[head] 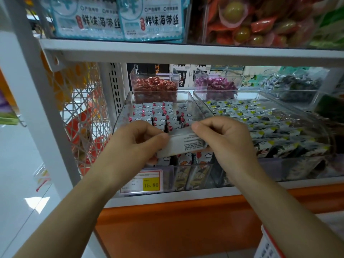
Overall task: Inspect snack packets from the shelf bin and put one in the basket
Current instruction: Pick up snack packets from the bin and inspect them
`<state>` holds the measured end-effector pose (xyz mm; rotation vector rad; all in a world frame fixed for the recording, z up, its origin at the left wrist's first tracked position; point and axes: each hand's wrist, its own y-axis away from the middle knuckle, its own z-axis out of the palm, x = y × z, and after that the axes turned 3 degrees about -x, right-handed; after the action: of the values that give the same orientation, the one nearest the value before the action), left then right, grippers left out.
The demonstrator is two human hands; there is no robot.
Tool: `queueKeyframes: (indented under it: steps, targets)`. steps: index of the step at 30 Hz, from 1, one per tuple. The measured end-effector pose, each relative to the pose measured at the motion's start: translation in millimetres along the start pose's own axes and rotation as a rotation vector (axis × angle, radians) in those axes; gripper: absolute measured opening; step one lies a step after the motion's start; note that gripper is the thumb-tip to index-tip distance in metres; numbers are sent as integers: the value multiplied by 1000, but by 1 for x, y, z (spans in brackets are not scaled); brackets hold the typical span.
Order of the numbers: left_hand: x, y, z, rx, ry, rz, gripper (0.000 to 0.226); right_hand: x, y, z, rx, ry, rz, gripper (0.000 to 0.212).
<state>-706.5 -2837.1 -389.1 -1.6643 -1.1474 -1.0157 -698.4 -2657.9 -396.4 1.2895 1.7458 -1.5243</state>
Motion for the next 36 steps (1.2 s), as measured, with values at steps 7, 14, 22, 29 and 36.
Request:
queueKeyframes:
  steps: [7,14,22,29,36]
  targets:
    - [2,-2,-7,-9,46,18,25,-1,-1,-1,-86,-126,64,22]
    - [0,-1,-5,23,-20,45,25,3,-3,1,-50,-242,141,22]
    - [-4,-2,-1,65,-38,69,13,11,-7,1,-151,-466,178,40]
    - [-8,-20,5,145,-220,129,36,4,-28,-1,-47,-249,85,7]
    - [-16,-102,11,65,-660,49,11,8,-83,-8,21,-33,91,29]
